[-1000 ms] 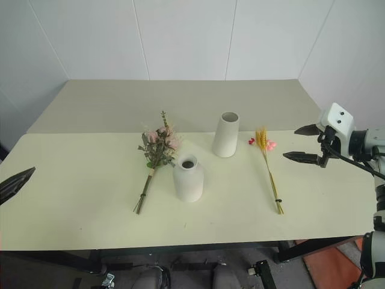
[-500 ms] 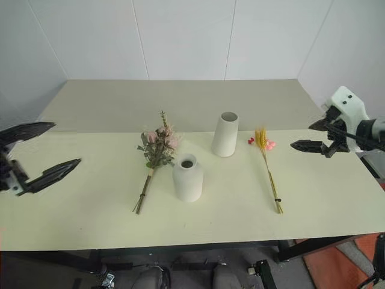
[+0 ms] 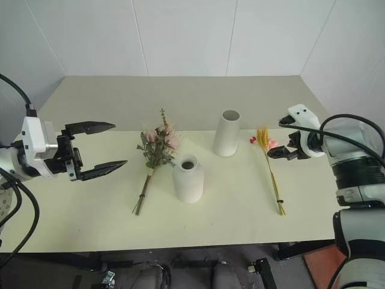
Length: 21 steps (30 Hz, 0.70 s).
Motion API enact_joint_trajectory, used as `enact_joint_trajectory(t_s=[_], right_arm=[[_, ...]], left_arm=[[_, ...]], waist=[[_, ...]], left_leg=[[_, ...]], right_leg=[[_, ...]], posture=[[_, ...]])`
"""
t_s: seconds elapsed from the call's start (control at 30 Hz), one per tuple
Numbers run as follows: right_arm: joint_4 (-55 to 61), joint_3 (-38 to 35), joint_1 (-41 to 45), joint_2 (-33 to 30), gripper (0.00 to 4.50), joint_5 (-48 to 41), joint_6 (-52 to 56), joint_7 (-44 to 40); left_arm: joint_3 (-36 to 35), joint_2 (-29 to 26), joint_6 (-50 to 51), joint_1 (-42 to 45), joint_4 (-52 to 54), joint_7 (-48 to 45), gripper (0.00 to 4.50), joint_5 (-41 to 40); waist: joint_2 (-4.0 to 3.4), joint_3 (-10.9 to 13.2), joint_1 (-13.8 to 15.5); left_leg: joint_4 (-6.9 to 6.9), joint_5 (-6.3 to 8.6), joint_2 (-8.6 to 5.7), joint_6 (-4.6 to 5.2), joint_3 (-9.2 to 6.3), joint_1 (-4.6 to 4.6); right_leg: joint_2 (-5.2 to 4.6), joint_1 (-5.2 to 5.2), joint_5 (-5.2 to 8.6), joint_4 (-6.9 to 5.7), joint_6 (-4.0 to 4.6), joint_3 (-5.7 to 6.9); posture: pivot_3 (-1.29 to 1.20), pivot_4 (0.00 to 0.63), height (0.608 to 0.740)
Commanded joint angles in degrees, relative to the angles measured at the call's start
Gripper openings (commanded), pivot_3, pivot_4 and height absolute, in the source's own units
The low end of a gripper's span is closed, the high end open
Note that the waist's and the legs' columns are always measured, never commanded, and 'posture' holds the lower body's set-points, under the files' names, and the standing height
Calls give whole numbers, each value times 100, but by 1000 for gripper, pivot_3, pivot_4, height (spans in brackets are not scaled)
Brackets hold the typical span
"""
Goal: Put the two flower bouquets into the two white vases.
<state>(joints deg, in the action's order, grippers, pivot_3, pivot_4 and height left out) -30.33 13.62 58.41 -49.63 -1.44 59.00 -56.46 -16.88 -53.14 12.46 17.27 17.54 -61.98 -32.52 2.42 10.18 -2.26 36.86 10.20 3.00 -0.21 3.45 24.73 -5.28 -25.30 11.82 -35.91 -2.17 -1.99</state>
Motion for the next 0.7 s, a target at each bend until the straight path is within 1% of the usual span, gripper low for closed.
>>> enact_joint_trajectory(t_s=[0.03, 0.47, 0.57, 0.67, 0.7], right_arm=[[-579, 90, 353, 88, 4500, 204, -266, 84], [-1985, 266, 646, 760, 4500, 474, -910, 31], [-2271, 228, 732, 856, 3873, 518, -1045, 95], [-2560, 207, 800, 942, 2875, 591, -1196, 176], [-2632, 202, 826, 962, 2435, 604, -1232, 190]], left_arm=[[-65, -23, -97, 37, 158, 46, 4475, 63], [-407, 5, 149, -549, 745, 409, 4475, 13], [-424, 9, 167, -612, 799, 453, 4500, 30], [-419, 4, 164, -639, 824, 489, 4500, 39], [-419, 1, 161, -643, 824, 494, 4500, 42]], waist=[[0, 0, -10], [0, 0, -26], [0, 0, -26], [0, 0, -26], [-1, 0, -27]], left_leg=[[1, 0, 0, 0, 0, -1], [9, -1, 1, 0, -4, -10], [8, -1, 0, 0, -4, -10], [8, -1, 0, 0, -4, -10], [9, -1, 0, 1, -4, -11]], right_leg=[[0, 0, -1, -3, -1, 0], [3, 6, -3, -15, -3, -2], [3, 6, -3, -14, -3, -2], [4, 6, -3, -15, -3, -2], [4, 7, -4, -15, -3, -2]], posture=[[0, 150, 740], [0, 150, 740], [0, 150, 740], [0, 150, 740], [0, 150, 740]])
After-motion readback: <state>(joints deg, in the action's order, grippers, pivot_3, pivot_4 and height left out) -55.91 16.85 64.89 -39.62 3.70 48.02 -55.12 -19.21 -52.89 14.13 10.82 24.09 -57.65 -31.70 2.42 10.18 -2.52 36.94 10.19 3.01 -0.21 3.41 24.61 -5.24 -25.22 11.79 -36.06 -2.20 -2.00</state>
